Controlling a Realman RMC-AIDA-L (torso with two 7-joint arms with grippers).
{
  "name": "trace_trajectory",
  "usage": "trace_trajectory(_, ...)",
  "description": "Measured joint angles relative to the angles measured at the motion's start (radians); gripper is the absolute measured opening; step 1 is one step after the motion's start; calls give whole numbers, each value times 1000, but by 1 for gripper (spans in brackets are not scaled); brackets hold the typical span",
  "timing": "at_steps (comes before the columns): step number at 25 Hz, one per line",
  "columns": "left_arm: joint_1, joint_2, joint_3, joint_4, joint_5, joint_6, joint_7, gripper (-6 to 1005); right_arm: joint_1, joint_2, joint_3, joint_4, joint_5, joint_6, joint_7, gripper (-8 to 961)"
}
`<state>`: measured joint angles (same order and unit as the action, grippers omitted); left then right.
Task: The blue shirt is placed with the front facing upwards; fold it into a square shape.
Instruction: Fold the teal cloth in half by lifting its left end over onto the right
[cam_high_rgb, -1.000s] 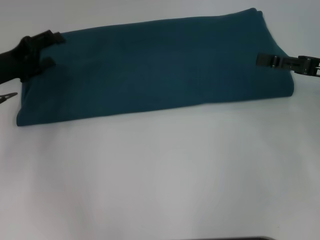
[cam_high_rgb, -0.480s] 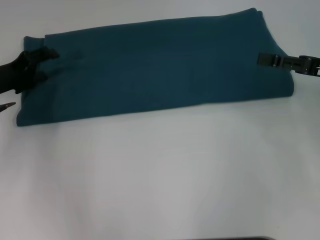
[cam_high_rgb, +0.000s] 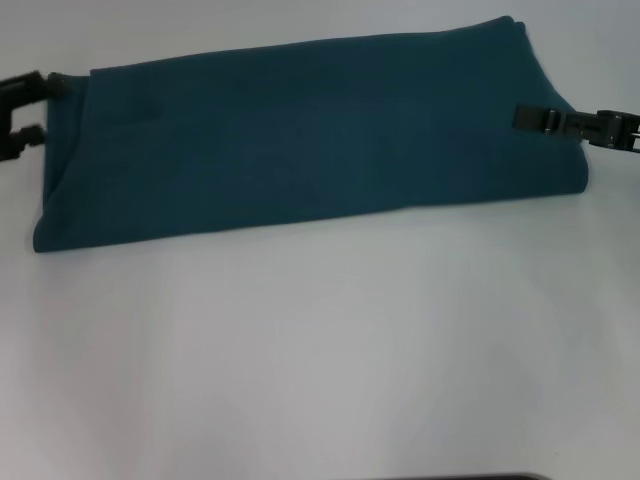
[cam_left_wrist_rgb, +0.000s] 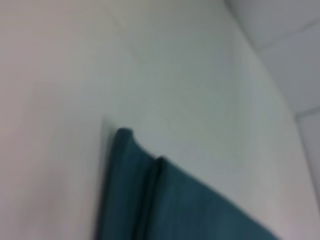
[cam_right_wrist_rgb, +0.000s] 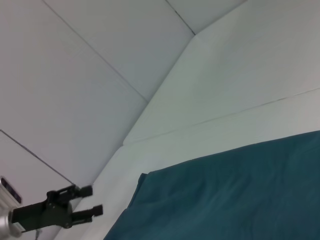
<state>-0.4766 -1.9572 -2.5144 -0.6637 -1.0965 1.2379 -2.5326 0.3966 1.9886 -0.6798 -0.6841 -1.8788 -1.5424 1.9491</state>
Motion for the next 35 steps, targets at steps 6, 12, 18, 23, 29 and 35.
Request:
trace_trajectory(6,-11,52,62,-4,41,72,103,794,-1,-2,2,6,-2,1,-3,870)
trace_trajectory(12,7,-29,46,-55,53,-24,110,794,2,-2,2,12,-3,8,-5,869)
trace_trajectory(18,17,-93,48,-103,87,-139,162,794,3,-3,5,20,-4,11,-5,869)
trace_trajectory(23,13,-76,1,-94,81,-2,83,794,2,-5,3,23,-4,12,0,869)
trace_trajectory(29,16,-98,-8,-69,91,9,36,794,6,-4,1,36,-3,16,-6,869)
trace_trajectory(35,14,-103,-5,-21,101,-80,43,794,5,-5,-2,38,-3,19,-7,869)
